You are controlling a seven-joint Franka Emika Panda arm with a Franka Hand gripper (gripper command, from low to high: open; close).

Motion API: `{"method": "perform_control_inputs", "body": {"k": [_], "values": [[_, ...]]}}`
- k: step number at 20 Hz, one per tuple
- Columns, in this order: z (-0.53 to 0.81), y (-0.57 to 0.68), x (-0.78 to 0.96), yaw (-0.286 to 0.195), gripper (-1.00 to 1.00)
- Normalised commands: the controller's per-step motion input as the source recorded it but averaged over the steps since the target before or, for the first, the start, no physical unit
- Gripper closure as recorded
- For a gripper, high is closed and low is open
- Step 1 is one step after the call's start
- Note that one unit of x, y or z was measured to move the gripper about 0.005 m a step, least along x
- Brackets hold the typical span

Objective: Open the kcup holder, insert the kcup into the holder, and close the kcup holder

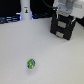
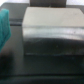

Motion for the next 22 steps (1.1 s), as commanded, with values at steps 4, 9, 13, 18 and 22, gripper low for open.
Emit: {"method": "perform_control_inputs", "body": {"k": [4, 9, 13, 18, 22], "values": [[-0.26, 0.0, -0.29, -0.003, 1.0], [-0.02, 0.01, -0.05, -0.005, 1.0], [0.0, 0.0, 0.01, -0.005, 1.0], [0.08, 0.02, 0.23, -0.007, 1.0], [0.31, -0.21, 0.89, -0.026, 1.0]]}}
